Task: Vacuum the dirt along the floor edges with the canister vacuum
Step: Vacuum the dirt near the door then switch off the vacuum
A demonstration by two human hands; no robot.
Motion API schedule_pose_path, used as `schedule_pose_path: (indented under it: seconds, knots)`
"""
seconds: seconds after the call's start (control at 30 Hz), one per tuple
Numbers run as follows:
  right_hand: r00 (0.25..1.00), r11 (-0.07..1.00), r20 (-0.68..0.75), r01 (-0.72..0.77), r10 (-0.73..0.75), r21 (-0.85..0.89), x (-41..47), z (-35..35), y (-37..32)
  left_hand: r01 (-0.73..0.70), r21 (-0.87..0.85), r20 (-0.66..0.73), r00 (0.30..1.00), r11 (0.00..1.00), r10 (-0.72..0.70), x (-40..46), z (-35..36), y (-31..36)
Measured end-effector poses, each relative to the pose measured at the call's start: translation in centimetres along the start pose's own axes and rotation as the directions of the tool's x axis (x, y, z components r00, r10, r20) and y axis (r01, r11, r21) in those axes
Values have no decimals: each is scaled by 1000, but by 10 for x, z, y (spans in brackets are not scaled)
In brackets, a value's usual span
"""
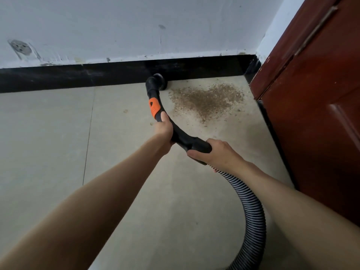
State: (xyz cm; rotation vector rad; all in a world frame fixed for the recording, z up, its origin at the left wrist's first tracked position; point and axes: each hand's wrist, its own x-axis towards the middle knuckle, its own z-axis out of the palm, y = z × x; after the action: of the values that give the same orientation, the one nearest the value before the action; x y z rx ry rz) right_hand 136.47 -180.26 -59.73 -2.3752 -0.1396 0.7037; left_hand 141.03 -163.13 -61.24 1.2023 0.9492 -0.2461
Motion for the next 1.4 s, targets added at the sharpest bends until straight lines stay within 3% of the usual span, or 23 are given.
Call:
schedule_pose_path:
  seconds: [0.5, 1.1, 1.4]
  knots:
    - [991, 985, -82, -88, 101, 148, -7, -19, 65, -78, 196, 24, 997, 978, 75, -5, 70, -25]
    - [937, 916, -272, -102, 220, 389, -23, -41, 127, -216, 463, 203, 970, 859, 135, -20, 167, -37]
    - [907, 892, -316, -124, 280, 435, -21, -50, 134, -246, 456, 288, 950, 855, 120, -18, 196, -33]
